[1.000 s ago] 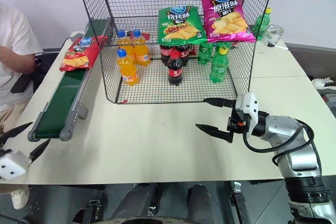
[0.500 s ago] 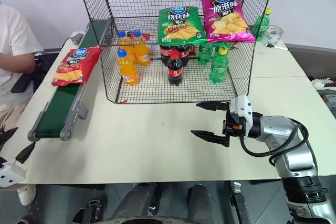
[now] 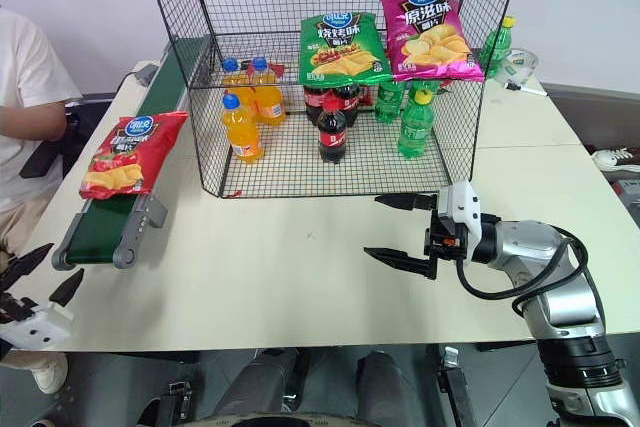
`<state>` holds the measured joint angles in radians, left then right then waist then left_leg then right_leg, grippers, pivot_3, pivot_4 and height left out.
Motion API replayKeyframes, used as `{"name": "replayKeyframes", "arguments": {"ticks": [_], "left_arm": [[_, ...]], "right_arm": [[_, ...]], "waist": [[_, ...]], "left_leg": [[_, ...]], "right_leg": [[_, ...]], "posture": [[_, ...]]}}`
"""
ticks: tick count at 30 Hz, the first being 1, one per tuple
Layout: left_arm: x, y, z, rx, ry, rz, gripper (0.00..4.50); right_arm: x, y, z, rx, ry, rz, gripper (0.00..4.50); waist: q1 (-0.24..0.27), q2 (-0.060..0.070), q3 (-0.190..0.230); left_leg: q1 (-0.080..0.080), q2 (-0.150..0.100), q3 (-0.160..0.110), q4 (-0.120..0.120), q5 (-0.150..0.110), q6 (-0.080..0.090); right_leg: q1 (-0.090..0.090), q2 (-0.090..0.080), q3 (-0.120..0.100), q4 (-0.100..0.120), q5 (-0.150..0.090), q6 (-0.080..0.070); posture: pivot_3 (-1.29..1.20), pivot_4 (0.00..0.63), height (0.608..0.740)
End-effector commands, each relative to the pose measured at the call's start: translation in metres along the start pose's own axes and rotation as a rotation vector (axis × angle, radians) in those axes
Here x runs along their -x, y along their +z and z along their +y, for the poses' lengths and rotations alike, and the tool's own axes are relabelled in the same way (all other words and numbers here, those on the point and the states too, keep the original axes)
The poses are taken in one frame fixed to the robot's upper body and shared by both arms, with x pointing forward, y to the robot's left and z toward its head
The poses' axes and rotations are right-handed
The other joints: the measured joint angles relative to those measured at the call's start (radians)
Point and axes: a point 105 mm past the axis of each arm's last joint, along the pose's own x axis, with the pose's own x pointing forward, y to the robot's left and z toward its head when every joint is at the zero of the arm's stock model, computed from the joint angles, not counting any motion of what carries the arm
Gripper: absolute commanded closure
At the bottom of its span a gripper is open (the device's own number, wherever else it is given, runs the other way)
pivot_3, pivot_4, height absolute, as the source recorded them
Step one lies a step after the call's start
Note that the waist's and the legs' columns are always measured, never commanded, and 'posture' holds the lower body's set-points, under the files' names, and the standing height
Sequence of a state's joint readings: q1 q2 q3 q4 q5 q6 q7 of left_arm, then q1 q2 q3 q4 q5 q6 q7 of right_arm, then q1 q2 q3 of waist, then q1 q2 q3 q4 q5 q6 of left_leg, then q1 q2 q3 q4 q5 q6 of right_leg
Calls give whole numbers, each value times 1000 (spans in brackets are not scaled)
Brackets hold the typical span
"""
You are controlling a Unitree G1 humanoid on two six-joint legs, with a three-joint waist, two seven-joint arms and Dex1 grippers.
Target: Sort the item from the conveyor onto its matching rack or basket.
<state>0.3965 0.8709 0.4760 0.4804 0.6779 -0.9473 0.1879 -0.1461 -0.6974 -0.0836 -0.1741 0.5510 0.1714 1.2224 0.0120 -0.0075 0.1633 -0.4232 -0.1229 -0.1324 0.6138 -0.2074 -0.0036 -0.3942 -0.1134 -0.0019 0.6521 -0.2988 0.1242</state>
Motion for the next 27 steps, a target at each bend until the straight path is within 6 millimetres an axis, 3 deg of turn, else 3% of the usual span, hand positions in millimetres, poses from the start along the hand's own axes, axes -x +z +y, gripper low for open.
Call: {"name": "replayKeyframes", "arguments": {"ticks": [1,27], "left_arm": [[-2,-2,8,-5,29,-1,939],[-20,10,10,1,77,-48,939]], "right_arm": [[1,8,-2,44,-10,-14,0],[3,5,-3,47,-24,-2,0]], "waist": [[0,0,0],[0,0,0]], "left_leg": [[0,0,0,0,0,0],[1,0,0,0,1,2]], "right_leg": [[0,0,0,0,0,0],[1,0,0,1,0,0]], "posture": [[0,150,740],[0,150,740]]}}
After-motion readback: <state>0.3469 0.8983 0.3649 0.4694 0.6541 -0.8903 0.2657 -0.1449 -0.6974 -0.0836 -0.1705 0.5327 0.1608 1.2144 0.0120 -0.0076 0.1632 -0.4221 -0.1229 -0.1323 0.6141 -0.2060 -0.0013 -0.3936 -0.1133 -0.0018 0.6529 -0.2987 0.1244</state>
